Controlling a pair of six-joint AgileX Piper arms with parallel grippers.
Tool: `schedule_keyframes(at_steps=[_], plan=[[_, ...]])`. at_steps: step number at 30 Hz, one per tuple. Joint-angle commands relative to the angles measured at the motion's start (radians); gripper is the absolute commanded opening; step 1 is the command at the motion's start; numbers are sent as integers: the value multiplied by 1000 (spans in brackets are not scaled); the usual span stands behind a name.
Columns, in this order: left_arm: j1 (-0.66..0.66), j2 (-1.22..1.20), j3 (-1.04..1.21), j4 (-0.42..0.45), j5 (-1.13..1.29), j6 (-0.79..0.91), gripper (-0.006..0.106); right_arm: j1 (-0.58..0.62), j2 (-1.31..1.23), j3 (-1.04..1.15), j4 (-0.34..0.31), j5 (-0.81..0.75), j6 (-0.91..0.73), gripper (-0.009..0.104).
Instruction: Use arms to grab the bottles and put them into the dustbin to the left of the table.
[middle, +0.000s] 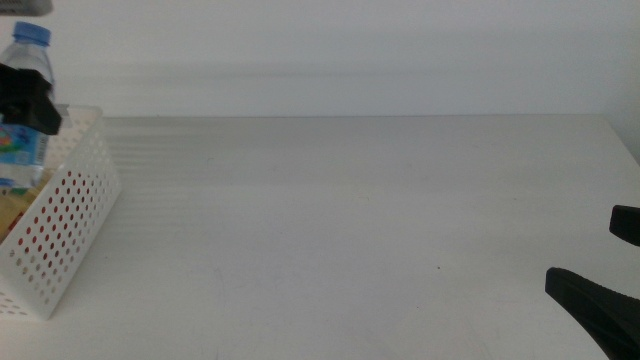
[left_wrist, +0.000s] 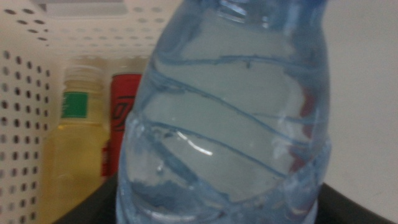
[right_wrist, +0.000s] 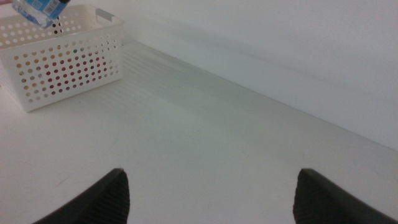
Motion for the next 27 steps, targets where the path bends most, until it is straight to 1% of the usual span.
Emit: schedule_keyframes(at_steps=[1, 6, 10, 13, 27], plan=[[25, 0, -109, -39, 18, 32, -5, -4, 9, -28, -5, -72, -9, 70], [76, 73, -212, -28, 90, 39, -5, -4, 9, -28, -5, -72, -9, 70], [115, 115, -231, 21, 122, 43, -5, -4, 9, -28, -5, -72, -9, 70], [132, 150, -231, 17, 124, 43, -5, -4, 9, -28, -5, -72, -9, 70], [132, 308, -229, 32, 124, 35, -5, -4, 9, -28, -5, -72, -9, 70]])
